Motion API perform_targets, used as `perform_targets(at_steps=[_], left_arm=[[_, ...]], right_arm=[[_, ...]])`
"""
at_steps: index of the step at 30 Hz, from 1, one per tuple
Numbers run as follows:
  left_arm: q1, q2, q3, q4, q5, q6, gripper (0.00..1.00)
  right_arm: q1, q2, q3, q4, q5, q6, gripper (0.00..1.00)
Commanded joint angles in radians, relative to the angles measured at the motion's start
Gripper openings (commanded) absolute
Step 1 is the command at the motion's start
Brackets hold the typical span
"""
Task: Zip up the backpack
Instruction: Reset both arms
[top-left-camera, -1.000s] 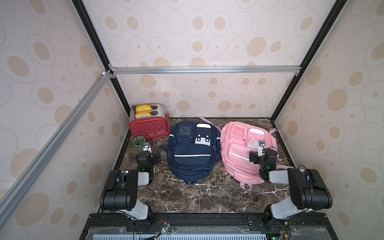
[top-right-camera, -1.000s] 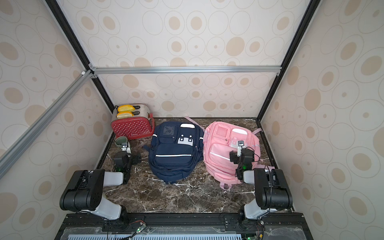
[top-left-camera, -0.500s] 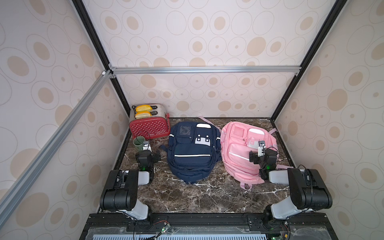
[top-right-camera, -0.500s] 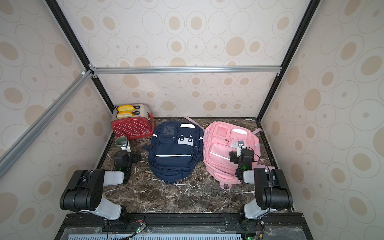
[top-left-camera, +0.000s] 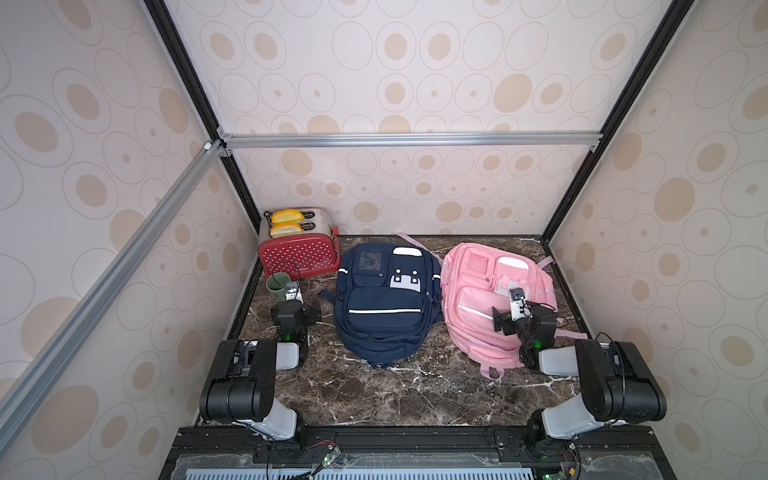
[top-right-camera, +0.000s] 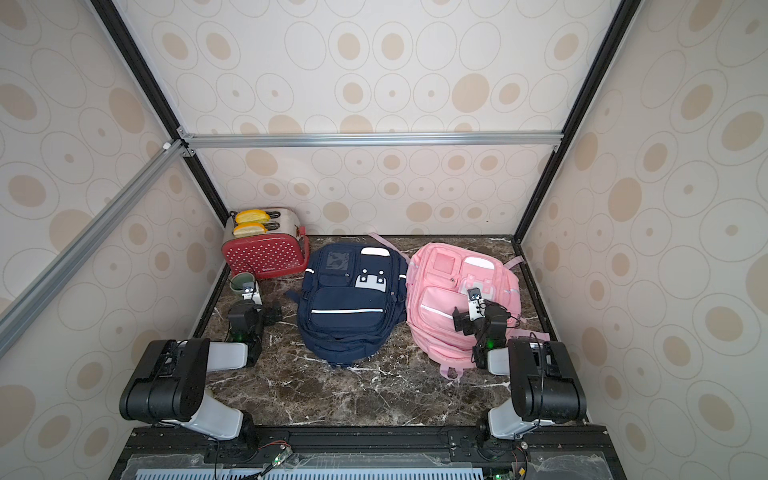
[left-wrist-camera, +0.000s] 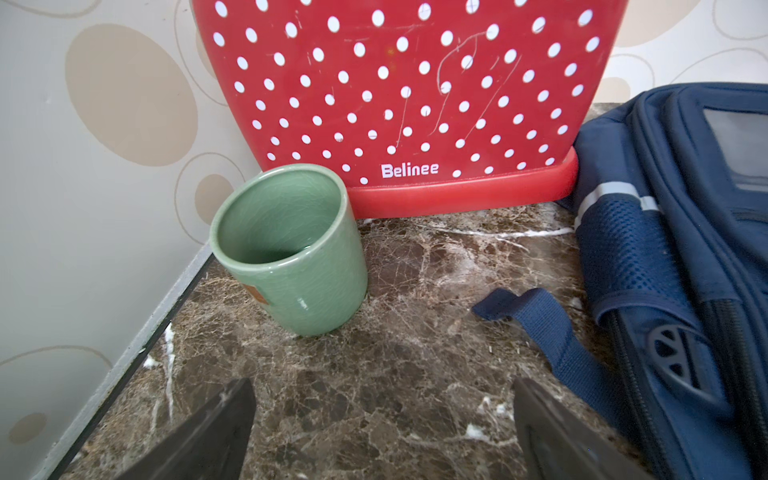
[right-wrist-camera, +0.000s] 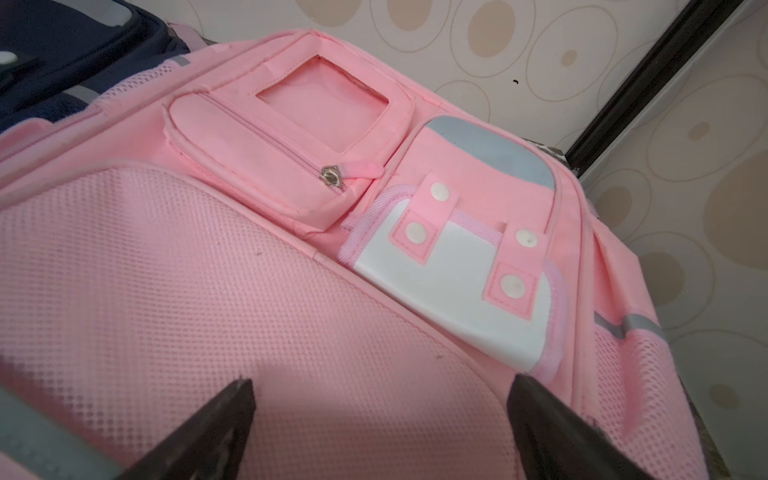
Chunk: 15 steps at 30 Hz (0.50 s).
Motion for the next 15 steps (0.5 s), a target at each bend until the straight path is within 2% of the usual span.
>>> perform_targets(at_steps=[1, 5, 6, 8, 11, 12, 15], left_arm=[[-0.005, 0.001, 0.025, 0.012, -0.009, 0.012, 0.99], [-0.006, 0.001, 0.026, 0.012, -0.009, 0.014, 0.99], [-0.005, 0.001, 0.026, 0.013, -0.009, 0.014, 0.99], [-0.006, 0.001, 0.026, 0.012, -0.010, 0.014, 0.99], [-0.007, 0.001, 0.026, 0.012, -0.010, 0.014, 0.99], [-0.007, 0.001, 0.026, 0.012, -0.010, 0.013, 0.99], [-0.007, 0.001, 0.026, 0.012, -0.011, 0.014, 0.99]], right_arm=[[-0.005, 0.017, 0.107, -0.146, 0.166, 0.079, 1.00], [-0.004, -0.003, 0.044, -0.050, -0.053, -0.022, 1.00], [-0.005, -0.001, 0.020, -0.005, -0.076, -0.026, 1.00], [-0.015, -0.004, 0.022, -0.013, -0.098, -0.024, 1.00], [-0.027, 0.017, 0.106, -0.145, 0.053, 0.061, 1.00], [-0.023, 0.016, 0.098, -0.130, 0.060, 0.053, 1.00], [-0.024, 0.004, 0.059, -0.072, -0.086, -0.008, 1.00]])
